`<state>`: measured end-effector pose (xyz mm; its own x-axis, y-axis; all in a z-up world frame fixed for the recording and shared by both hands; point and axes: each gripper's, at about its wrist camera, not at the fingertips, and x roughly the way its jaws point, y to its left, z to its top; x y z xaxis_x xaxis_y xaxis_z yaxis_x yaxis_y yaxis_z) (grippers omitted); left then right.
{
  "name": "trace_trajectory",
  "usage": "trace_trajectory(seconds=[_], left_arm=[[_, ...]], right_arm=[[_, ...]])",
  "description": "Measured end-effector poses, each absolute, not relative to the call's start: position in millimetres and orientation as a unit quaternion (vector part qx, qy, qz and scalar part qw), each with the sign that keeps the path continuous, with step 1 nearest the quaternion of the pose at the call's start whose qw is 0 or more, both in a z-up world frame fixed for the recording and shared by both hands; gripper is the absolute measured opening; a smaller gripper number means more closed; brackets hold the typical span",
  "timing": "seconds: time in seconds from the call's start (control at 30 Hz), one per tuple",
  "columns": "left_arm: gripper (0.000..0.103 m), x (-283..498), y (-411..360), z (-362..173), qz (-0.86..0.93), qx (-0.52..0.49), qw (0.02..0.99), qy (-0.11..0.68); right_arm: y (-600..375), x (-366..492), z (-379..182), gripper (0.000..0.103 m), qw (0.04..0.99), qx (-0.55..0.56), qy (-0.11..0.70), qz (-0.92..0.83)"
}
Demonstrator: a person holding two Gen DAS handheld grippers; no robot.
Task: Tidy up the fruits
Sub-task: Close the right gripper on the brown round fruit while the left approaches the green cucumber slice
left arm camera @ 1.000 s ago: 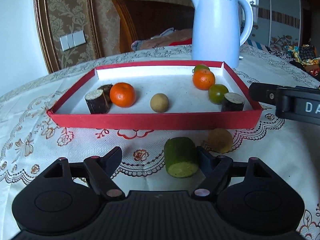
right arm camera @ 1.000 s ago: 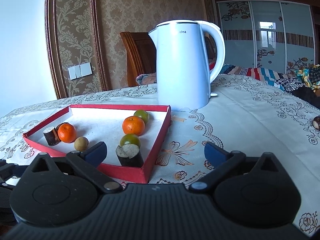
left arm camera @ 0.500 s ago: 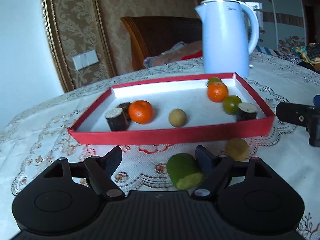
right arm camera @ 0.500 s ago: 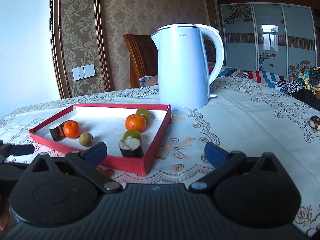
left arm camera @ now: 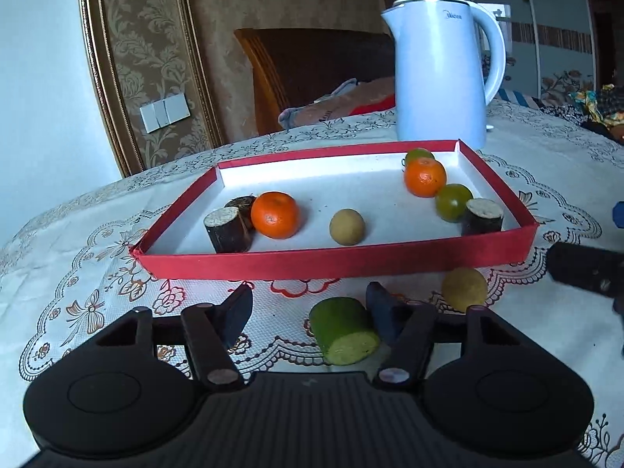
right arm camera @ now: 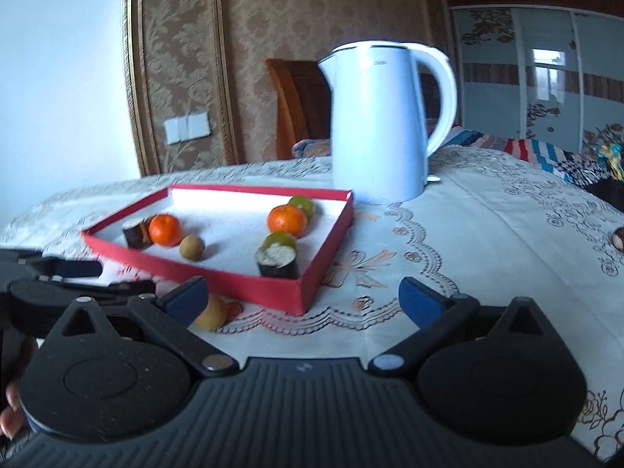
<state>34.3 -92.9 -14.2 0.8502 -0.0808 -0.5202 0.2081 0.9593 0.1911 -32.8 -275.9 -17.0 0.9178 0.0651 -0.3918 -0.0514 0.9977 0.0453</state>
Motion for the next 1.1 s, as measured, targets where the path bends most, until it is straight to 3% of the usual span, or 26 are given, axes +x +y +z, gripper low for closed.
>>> trace_trajectory(seconds=[0.07, 0.2, 0.5, 0.57, 0.63, 0.67, 0.83, 1.1], left_arm=[[0.059, 32, -94, -13, -0.079, 0.128, 0.954, 0.258], [0.060, 26, -86, -11, -0.075, 0.147, 0.958, 0.235], [0.060, 21, -59, -5, -0.044, 0.126, 0.966, 0.220], [0.064, 20, -62, -6, -0.049, 0.133, 0.966, 0.217], [0.067, 19, -63, -6, -0.049, 0.137, 0.965, 0.216], [0.067, 20, -62, -6, -0.049, 0.135, 0.965, 0.217], [0.067, 22, -51, -3, -0.056, 0.104, 0.966, 0.231], [0.070, 28, -28, 2, -0.070, 0.035, 0.963, 0.259]], right_arm=[[-268, -31, -17, 0.097, 0.977, -0.002, 0.208, 0.035], [-256, -28, -19, 0.095, 0.972, -0.024, 0.227, 0.055], [-231, 3, -25, 0.077, 0.956, -0.019, 0.276, 0.097], [-226, 10, -27, 0.062, 0.953, -0.022, 0.286, 0.099], [-222, 17, -30, 0.055, 0.948, -0.026, 0.299, 0.101], [-222, 22, -31, 0.045, 0.946, -0.026, 0.308, 0.101], [-220, 27, -31, 0.027, 0.947, -0.031, 0.305, 0.101], [-228, 21, -29, 0.026, 0.952, -0.016, 0.291, 0.091]])
